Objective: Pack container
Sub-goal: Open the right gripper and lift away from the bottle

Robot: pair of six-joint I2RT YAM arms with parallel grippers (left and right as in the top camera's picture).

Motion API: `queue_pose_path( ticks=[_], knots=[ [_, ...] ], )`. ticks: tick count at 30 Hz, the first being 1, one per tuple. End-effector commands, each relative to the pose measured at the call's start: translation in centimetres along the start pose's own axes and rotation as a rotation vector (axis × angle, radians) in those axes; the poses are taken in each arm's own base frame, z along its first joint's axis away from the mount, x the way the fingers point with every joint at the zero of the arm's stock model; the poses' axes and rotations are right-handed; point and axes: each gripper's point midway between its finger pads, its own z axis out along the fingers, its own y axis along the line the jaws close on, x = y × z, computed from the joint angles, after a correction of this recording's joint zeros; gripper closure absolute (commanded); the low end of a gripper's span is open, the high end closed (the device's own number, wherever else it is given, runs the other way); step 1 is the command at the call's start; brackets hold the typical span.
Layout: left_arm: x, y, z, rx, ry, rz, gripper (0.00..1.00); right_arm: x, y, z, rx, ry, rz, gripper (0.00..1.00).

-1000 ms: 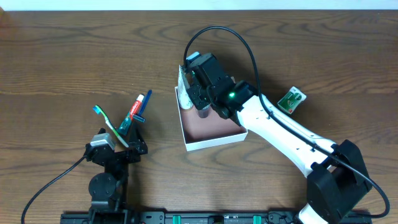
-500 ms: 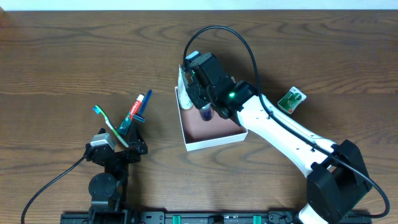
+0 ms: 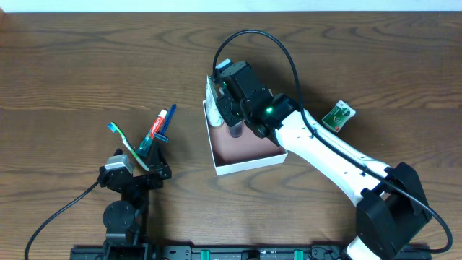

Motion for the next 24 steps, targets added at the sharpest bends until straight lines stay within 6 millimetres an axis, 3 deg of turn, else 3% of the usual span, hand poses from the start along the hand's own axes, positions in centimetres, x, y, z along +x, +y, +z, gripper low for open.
queue_pose_path(
  ticks=[1, 4, 10, 15, 18, 24],
  knots=[
    [1.6, 0.8, 0.1, -0.031, 0.044, 0.022, 0.02, -0.8, 0.2, -0.4, -0.007, -0.025, -0.014, 0.57],
    [1.6, 0.8, 0.1, -0.031, 0.044, 0.022, 0.02, -0.8, 0.1, -0.4, -0.003, -0.025, -0.014, 0.49],
    [1.6, 0.8, 0.1, -0.031, 0.044, 0.022, 0.02, -0.9, 0.1, -0.4, 0.0, -0.03, -0.013, 0.47],
    [1.6, 0.8, 0.1, -0.031, 0.044, 0.022, 0.02, -2.2, -1.0, -1.1, 0.021, -0.074, 0.005, 0.44],
    [1.6, 0.8, 0.1, -0.031, 0.044, 0.022, 0.02, -3.5, -1.9, -2.6, 0.031, -0.114, 0.021, 0.43],
    [1.6, 0.8, 0.1, -0.031, 0.044, 0.022, 0.02, -6.8, -3.7, -7.8, 0.049, -0.247, 0.054, 0.36]
  ],
)
